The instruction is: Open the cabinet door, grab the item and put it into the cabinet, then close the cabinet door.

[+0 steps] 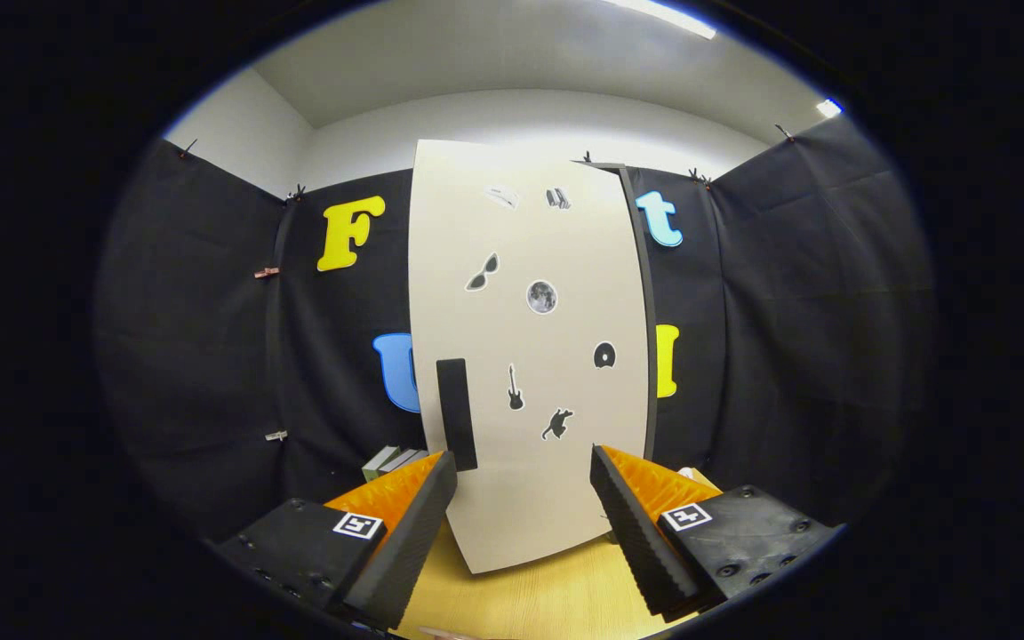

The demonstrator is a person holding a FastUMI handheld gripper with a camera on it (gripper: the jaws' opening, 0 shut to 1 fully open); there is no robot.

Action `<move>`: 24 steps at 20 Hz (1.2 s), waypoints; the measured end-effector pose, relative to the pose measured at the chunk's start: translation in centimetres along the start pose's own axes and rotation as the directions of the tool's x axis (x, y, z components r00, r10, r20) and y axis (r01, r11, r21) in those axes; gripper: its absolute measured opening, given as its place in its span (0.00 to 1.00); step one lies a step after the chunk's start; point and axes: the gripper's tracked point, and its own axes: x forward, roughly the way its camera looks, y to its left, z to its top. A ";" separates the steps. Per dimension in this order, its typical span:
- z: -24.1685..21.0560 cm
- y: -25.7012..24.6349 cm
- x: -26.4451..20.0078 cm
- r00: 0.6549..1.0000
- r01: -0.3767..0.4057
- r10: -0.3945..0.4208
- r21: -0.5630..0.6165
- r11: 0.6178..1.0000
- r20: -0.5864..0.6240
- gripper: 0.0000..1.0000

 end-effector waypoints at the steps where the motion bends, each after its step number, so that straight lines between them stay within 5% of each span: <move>1: 0.0 0.0 -0.1 1.000 -0.001 0.001 0.000 1.000 -0.001 0.98; 24: 1.1 0.2 -0.1 1.000 -0.002 0.002 -0.024 1.000 0.021 0.98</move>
